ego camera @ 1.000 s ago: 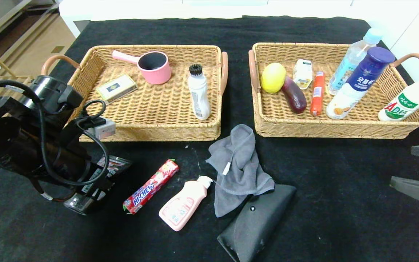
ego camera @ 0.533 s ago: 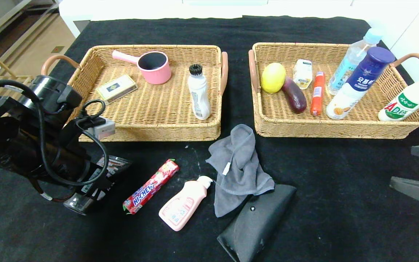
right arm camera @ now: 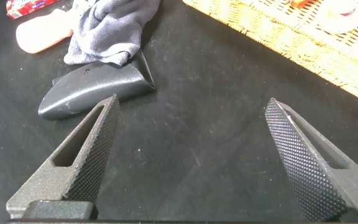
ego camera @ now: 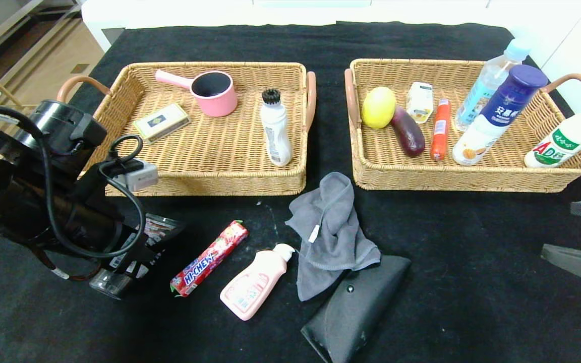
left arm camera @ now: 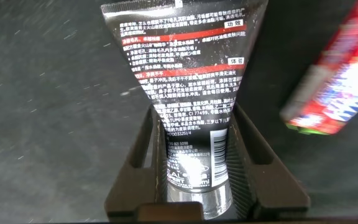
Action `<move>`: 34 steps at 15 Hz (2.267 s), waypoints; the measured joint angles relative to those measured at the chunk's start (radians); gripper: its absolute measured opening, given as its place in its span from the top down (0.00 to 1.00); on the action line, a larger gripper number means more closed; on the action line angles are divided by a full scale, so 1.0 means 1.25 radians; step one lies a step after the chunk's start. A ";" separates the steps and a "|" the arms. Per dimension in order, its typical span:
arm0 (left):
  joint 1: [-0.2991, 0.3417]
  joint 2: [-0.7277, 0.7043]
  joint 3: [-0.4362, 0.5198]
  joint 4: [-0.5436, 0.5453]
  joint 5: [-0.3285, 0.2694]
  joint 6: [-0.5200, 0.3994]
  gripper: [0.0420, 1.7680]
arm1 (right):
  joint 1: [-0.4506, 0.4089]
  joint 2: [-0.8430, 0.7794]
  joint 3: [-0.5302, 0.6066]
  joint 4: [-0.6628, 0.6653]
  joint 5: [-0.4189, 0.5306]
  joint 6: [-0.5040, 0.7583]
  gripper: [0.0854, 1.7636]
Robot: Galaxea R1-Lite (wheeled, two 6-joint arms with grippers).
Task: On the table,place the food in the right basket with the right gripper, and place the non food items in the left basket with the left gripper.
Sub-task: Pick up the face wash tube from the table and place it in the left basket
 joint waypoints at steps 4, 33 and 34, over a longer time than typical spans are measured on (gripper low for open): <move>-0.009 -0.036 -0.011 0.034 -0.015 0.001 0.69 | 0.000 -0.001 0.001 0.000 0.000 0.000 0.03; 0.040 0.097 -0.386 -0.333 -0.016 -0.055 0.72 | -0.003 -0.033 -0.003 -0.006 -0.002 0.001 0.03; 0.053 0.118 -0.399 -0.351 -0.027 -0.057 0.72 | -0.003 -0.033 -0.003 -0.006 -0.002 0.001 0.03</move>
